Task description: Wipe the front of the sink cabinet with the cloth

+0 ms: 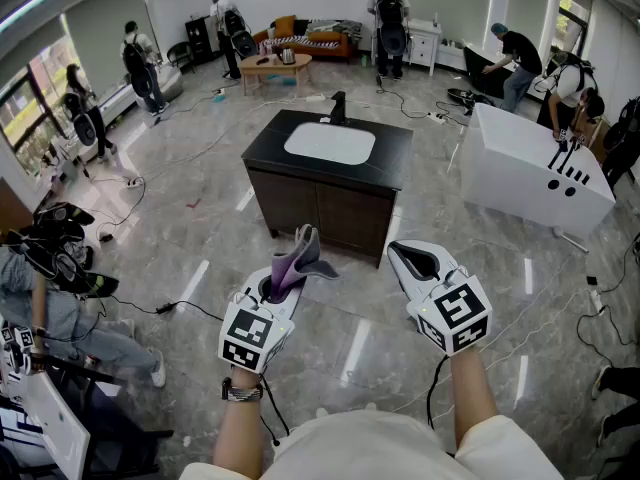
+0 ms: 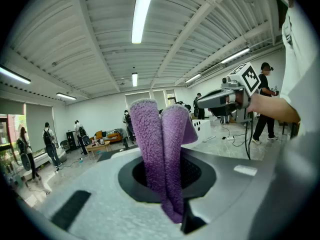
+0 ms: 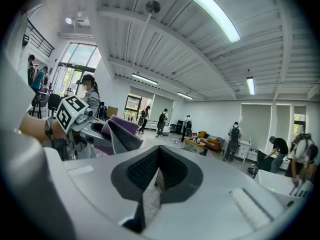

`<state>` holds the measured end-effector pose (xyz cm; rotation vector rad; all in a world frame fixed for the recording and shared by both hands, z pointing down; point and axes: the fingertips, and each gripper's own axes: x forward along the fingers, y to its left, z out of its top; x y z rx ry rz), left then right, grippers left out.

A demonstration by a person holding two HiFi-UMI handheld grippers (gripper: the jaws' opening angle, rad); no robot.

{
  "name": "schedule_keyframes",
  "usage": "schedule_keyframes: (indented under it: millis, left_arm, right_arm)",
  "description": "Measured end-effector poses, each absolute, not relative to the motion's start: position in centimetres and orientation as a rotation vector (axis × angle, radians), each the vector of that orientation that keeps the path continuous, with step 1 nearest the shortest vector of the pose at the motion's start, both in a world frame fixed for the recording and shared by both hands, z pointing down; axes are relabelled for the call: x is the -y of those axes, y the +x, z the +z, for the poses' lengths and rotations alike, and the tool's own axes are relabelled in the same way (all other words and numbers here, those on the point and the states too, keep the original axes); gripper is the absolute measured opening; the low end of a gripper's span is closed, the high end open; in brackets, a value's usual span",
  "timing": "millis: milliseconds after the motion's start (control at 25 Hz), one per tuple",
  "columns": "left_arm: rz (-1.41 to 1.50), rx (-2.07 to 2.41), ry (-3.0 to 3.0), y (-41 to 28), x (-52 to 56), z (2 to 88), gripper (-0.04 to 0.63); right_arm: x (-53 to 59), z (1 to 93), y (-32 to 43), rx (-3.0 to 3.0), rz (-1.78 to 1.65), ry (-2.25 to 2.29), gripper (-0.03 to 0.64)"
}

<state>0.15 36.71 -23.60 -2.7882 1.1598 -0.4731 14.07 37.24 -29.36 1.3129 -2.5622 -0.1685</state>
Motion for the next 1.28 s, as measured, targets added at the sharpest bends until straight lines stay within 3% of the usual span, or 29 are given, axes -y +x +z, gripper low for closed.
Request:
schedule_keyframes:
  millis: [1280]
  left_arm:
    - [-0.36,-1.439,-2.768,6.8,-36.5,-22.6,0.051]
  right_arm:
    - [-35.4,-27.8,21.5,2.761,-0.052,1.179,0.006]
